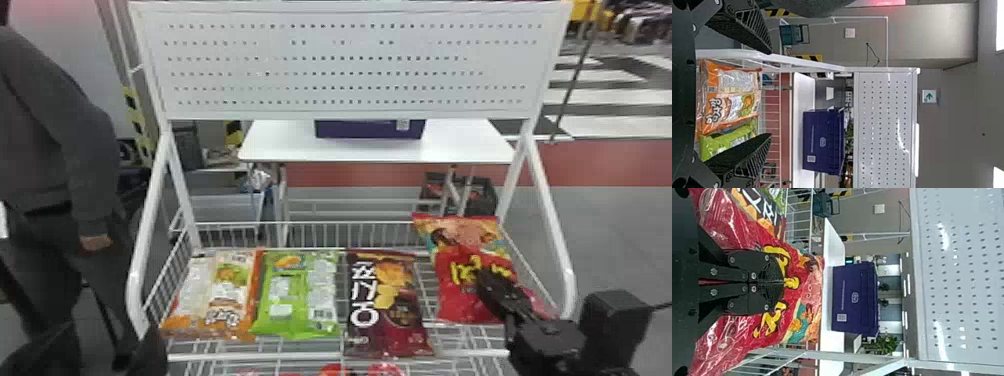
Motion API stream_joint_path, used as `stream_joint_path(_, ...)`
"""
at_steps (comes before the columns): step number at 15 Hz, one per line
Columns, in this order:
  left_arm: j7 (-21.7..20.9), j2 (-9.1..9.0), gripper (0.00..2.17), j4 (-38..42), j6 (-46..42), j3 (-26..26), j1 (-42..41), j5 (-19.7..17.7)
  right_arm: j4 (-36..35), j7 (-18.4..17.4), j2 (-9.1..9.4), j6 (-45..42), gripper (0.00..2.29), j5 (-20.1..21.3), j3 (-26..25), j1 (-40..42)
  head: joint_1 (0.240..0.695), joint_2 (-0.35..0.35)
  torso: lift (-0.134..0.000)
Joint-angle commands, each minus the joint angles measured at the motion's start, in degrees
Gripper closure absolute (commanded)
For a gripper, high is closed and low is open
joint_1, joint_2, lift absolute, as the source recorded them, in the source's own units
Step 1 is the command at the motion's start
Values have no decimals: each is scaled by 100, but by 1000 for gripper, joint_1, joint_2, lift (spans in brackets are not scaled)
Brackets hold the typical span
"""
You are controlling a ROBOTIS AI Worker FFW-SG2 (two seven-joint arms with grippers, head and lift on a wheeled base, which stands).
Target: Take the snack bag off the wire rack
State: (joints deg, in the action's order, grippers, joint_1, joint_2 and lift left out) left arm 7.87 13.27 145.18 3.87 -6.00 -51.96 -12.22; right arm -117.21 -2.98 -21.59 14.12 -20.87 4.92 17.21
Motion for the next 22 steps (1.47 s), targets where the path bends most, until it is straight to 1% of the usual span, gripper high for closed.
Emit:
stream_joint_path(1,13,27,147,1,-4,-24,-7,0,-601,8,-135,-256,2223,-146,-220,582,499,0,0)
stream_joint_path(3,22,35,147,-8,-4,-50,-7,0,-1050,8,-215,-291,2223,-304,-422,1118,499,0,0)
stream_joint_path(5,22,53,147,-34,-4,-50,28,-9,-1349,8,-276,-590,2223,-313,-598,1689,499,0,0)
stream_joint_path(6,22,70,147,-52,-4,-50,55,-27,-1480,8,-311,-871,2223,-321,-694,2005,499,0,0)
stream_joint_path(8,40,97,147,-87,-4,-67,98,-53,-1788,-54,-373,-959,2223,-313,-923,2541,499,0,0)
stream_joint_path(11,48,141,147,-157,-22,-103,160,-132,-1885,-80,-390,-1029,2223,-348,-1186,2937,499,0,0)
stream_joint_path(12,48,158,147,-183,-22,-103,169,-150,-1876,-80,-390,-1152,2223,-383,-1239,3060,499,0,0)
stream_joint_path(13,57,167,147,-175,-40,-103,160,-150,-1867,-80,-408,-1504,2223,-401,-1274,3227,499,0,0)
stream_joint_path(22,57,158,147,-87,-92,-120,46,-150,-1937,-115,-425,-1680,2223,-374,-1327,3332,499,0,0)
